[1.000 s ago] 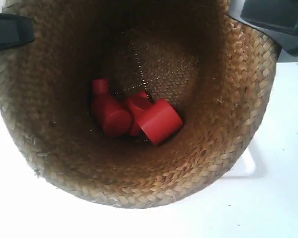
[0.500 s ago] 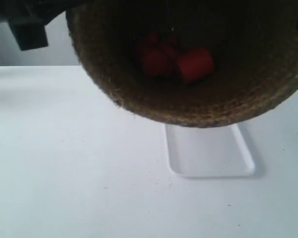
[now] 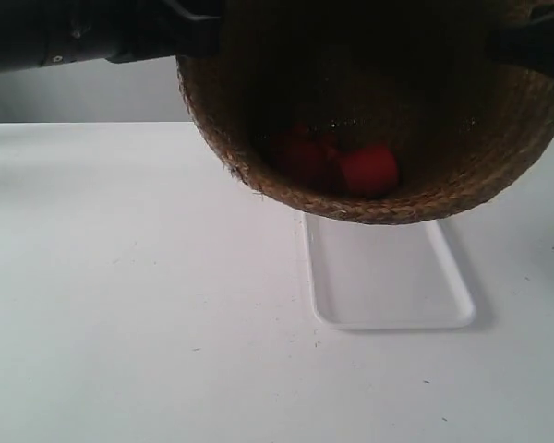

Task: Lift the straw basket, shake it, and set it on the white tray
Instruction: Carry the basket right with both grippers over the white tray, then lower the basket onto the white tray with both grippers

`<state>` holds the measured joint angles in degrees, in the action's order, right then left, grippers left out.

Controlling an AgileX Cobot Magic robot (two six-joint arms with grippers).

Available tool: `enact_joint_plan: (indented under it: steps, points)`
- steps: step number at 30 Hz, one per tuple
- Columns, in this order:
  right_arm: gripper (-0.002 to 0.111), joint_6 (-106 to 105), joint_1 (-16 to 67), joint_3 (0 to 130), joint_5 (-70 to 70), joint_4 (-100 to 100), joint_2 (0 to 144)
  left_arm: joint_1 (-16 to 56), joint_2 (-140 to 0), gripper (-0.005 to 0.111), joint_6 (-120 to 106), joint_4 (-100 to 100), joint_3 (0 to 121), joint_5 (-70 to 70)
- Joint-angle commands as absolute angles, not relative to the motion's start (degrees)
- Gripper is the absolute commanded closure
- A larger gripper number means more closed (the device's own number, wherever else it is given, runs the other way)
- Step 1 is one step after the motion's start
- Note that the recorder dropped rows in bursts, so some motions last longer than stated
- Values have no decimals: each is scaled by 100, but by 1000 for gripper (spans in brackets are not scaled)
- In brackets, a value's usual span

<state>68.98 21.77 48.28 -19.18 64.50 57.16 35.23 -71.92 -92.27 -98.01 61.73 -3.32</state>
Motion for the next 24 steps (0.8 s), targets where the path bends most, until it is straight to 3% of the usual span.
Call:
enact_joint_plan:
  steps: [1, 8, 13, 18, 24]
  points:
    - [108, 4574, 2131, 5783, -4086, 4114, 6249, 3511, -7198, 107, -8600, -9995, 6239, -136]
    - [108, 3587, 2016, 6455, -5369, 3075, 6354, 3511, -7800, 107, -7513, -9632, 5902, 466]
    - [108, 2823, 1748, 6455, -5351, 2099, 6644, 3207, -8146, 107, -5393, -7575, 5857, 1296]
    - [108, 2823, 1696, 6455, -5006, 2407, 7051, 2870, -8188, 107, -3620, -5505, 6268, 1779]
    - [108, 3263, 1649, 6460, -4720, 3161, 7143, 2870, -8315, 107, -3537, -5263, 6913, 1970]
